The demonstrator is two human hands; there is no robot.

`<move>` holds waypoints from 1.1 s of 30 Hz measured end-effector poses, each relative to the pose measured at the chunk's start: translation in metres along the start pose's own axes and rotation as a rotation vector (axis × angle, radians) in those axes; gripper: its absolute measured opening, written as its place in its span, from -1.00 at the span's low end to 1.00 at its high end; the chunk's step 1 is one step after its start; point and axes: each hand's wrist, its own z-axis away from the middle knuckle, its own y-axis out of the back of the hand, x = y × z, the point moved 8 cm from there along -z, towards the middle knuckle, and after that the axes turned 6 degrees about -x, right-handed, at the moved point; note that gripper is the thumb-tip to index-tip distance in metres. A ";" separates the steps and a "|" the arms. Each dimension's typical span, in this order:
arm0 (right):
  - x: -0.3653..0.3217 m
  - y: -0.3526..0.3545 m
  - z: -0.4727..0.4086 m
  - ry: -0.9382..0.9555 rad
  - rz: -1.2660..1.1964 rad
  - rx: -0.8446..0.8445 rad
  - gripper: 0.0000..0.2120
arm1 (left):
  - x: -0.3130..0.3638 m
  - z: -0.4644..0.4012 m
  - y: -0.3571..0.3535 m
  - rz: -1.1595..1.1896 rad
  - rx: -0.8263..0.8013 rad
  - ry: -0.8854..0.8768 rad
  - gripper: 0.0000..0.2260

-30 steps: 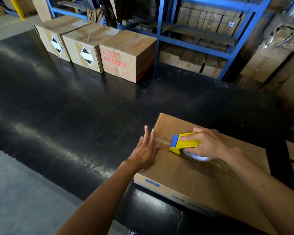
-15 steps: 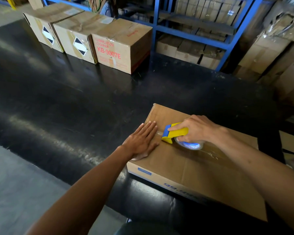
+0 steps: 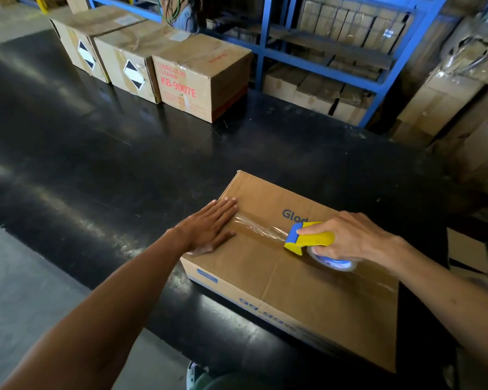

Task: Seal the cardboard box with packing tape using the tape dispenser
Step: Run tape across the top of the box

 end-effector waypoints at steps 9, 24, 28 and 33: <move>-0.001 0.000 -0.001 0.050 -0.033 0.018 -0.56 | 0.104 -0.036 -0.009 -0.054 0.037 0.018 -0.14; 0.005 -0.005 0.006 0.065 -0.124 0.071 -0.47 | 0.149 -0.043 -0.008 -0.065 0.077 0.047 -0.07; 0.017 -0.009 0.025 0.090 -0.095 0.039 -0.47 | 0.150 -0.047 -0.013 -0.074 0.052 0.027 -0.06; 0.071 -0.037 0.077 -0.007 -0.074 -0.050 -0.51 | 0.148 -0.048 -0.015 -0.071 0.041 0.017 -0.04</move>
